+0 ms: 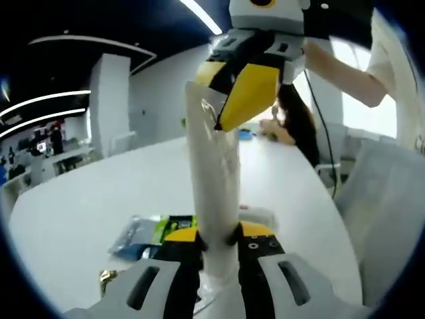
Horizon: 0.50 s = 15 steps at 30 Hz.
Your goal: Arrange the skincare products in the storage area until every visible bottle or jar stands upright without overlapping.
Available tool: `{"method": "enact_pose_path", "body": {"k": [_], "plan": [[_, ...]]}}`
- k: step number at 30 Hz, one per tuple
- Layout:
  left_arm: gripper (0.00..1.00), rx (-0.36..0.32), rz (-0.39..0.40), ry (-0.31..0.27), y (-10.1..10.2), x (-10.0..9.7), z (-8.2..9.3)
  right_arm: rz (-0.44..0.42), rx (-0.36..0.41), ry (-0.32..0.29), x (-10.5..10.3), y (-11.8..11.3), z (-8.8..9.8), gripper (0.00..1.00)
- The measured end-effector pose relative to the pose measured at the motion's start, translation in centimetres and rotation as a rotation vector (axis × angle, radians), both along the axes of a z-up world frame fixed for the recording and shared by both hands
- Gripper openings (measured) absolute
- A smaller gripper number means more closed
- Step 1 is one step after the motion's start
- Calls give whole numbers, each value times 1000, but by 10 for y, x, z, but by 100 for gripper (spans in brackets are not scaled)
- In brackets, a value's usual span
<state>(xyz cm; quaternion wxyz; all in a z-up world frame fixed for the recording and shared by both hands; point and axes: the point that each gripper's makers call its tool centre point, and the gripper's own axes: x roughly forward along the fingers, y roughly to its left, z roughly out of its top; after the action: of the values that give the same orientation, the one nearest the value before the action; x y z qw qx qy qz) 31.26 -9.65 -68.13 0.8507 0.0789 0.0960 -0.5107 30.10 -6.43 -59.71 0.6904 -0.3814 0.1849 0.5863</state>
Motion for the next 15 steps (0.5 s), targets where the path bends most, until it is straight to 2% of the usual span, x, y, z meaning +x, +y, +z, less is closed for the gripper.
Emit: {"method": "enact_pose_path", "body": {"k": [7, 15], "plan": [[18, -5, -5, -15, -5, 9, 1, 11, -36, -5, 7, -5, 0, 7], [19, -8, -16, -17, -10, 13, 0, 19, -56, 23, 15, -11, 1, 6]]}}
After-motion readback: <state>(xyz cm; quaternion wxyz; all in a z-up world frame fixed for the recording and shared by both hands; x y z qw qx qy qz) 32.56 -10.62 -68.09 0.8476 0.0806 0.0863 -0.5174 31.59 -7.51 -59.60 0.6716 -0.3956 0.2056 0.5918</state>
